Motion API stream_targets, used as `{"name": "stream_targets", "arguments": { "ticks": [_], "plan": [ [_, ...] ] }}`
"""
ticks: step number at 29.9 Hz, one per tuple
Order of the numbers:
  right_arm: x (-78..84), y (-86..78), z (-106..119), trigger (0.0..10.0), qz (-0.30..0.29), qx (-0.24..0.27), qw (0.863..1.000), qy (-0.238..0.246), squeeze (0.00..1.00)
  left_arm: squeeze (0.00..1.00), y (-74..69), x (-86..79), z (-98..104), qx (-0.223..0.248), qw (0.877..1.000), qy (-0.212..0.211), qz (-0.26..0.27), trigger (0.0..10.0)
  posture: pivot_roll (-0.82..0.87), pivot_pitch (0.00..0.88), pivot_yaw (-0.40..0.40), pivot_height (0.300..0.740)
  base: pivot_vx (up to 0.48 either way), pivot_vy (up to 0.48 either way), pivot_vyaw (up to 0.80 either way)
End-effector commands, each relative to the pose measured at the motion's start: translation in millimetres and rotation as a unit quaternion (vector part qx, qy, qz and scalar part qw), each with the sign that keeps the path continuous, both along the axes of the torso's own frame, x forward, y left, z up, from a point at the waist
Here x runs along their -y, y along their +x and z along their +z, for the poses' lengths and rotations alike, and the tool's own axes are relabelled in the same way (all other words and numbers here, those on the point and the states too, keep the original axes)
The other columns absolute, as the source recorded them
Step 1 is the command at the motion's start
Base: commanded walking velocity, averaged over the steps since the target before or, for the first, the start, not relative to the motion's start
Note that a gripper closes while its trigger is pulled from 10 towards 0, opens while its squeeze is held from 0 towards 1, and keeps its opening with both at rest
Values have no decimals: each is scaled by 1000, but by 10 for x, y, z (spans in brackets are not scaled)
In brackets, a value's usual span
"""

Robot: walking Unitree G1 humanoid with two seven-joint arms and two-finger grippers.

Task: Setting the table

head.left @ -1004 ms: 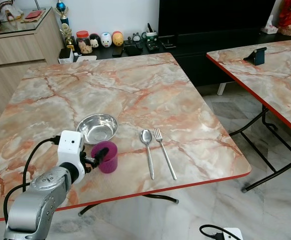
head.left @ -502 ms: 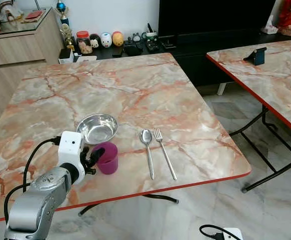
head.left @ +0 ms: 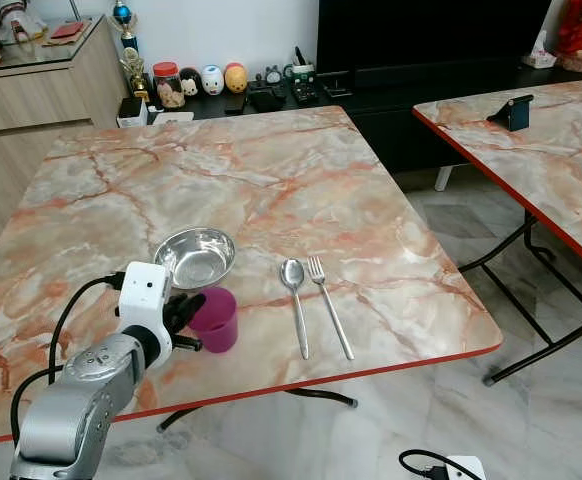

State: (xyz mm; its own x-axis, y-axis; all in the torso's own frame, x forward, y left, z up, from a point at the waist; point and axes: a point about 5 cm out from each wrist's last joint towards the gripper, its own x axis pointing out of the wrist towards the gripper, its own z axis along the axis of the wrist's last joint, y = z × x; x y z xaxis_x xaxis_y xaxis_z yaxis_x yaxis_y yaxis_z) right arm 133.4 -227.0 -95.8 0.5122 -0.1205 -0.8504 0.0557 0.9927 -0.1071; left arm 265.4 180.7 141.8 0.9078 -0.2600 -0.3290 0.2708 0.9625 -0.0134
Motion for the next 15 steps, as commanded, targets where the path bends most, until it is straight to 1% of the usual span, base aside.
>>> {"name": "stream_targets", "arguments": {
  "ticks": [1,6,7,9,11,15],
  "plan": [
    [9,-3,1,10000,4,-2,1000,-2,0,0,15,-3,23,5,1000,13,-3,0,20,0,19,740,0,0,0],
    [9,0,2,10000,4,-1,1000,-2,0,0,12,8,35,9,1000,8,-8,0,21,0,17,740,0,0,0],
    [10,1,2,10000,4,-1,1000,-2,0,0,12,-15,56,15,1000,0,1,0,21,0,17,740,0,0,0],
    [11,4,4,10000,4,-1,1000,-2,0,0,12,-54,79,22,1000,1,13,0,27,0,13,740,0,0,0],
    [11,5,4,10000,4,-1,1000,-2,0,0,12,-59,81,22,1000,1,14,0,27,0,13,740,0,0,0],
    [16,11,7,10000,6,-1,1000,-2,0,0,-13,-110,146,42,999,-18,25,0,33,0,10,740,0,0,0]
  ]
}}
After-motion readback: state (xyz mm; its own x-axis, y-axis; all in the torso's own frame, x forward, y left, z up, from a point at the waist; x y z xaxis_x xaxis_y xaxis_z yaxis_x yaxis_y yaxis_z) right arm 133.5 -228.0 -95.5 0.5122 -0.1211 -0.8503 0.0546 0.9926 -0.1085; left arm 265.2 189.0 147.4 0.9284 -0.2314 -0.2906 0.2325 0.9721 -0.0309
